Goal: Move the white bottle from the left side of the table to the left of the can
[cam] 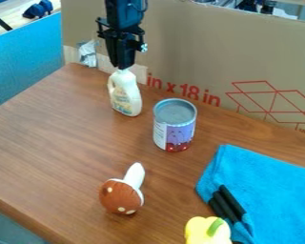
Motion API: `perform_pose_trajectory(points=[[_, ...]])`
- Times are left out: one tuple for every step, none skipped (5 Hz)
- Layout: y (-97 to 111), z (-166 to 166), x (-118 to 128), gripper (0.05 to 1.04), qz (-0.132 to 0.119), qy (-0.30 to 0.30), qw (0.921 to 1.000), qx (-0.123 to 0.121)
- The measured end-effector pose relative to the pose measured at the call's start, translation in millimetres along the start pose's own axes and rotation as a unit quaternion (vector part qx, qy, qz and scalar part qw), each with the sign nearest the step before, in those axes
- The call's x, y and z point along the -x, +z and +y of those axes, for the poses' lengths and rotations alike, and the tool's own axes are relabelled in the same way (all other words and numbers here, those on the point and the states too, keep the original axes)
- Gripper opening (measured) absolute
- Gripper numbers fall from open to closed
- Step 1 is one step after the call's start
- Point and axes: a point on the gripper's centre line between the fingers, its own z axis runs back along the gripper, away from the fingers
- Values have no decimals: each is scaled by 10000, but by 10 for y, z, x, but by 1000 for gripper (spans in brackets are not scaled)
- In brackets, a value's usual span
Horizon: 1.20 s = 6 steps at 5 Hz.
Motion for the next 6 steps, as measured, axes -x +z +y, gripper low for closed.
perform_pose_trajectory(points=[[-31,9,19,575,89,117,9999,-8],[-34,59,41,855,-121,358,9986,365],[125,84,112,1013,-520,468,9953,672],[352,153,475,1009,-1019,525,9915,607],[426,307,1088,1005,-909,1039,9904,-58],[374,204,1596,1005,-250,1194,9897,-745]])
